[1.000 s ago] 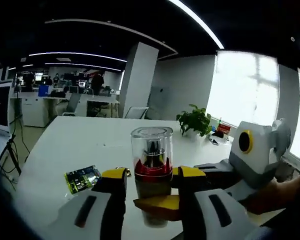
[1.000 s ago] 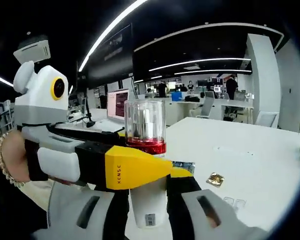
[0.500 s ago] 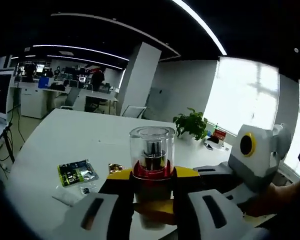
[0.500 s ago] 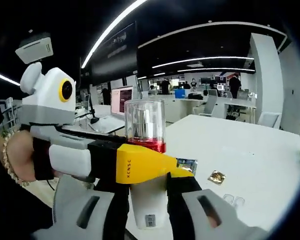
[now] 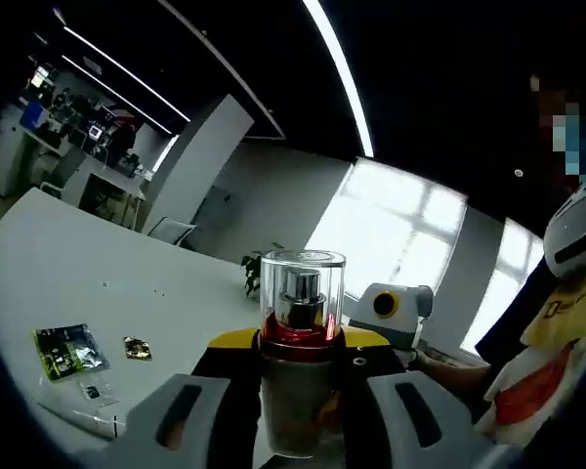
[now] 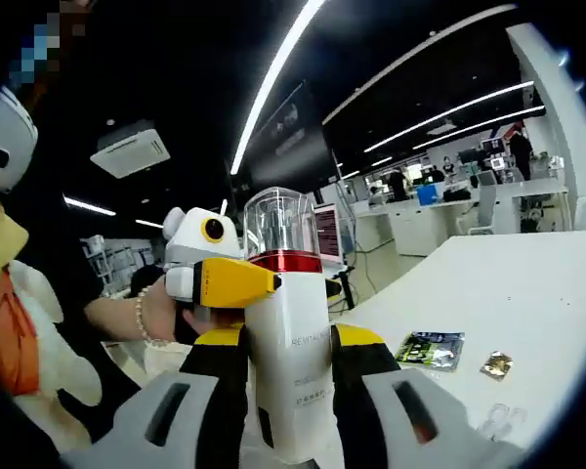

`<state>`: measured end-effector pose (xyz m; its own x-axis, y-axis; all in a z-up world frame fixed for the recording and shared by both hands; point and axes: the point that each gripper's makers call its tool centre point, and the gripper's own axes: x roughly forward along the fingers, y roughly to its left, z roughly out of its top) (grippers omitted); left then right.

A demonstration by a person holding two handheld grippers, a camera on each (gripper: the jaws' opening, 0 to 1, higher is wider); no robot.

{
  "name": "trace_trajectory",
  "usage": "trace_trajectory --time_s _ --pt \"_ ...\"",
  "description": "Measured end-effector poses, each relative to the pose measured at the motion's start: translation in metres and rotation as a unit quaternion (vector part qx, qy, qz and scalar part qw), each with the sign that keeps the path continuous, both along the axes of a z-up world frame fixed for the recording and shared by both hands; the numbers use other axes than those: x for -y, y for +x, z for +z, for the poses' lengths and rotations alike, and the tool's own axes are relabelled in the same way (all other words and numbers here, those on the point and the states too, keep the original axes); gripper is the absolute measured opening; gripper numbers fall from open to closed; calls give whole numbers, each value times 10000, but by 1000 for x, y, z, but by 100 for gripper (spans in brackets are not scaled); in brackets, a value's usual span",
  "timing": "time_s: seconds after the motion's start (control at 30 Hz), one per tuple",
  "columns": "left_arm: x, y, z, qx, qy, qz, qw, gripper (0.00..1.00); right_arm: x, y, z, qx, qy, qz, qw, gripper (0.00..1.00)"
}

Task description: Arrange the skincare products in the storage area until every visible bottle or jar stands upright without overlapping.

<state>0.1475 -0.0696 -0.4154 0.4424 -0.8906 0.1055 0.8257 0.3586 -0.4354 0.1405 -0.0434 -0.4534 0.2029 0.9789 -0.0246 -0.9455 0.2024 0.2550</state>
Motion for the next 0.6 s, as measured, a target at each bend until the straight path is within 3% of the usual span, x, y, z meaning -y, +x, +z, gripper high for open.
trace_trajectory --time_s 0.03,0.13,0.23,0.3,0.4,0.6 --pt "4 -10 9 146 -50 -323 9994 24 -1 -7 4 2 53 213 9998 33" --pt "6 -19 22 281 -213 -751 9966 24 -1 -26 13 -35 150 784 9968 32" --pt "10 -25 27 483 -139 -1047 9932 24 -2 -31 16 7 124 858 9962 31" --pt "11 -25 26 464 -74 -1159 9922 24 -3 -33 16 92 47 807 9967 31" --pt "11 -19 24 497 7 -1135 9923 24 -4 -27 13 140 -113 408 9990 30" --pt "9 -8 28 409 -241 -1030 9935 25 1 -15 19 131 45 -10 9999 29"
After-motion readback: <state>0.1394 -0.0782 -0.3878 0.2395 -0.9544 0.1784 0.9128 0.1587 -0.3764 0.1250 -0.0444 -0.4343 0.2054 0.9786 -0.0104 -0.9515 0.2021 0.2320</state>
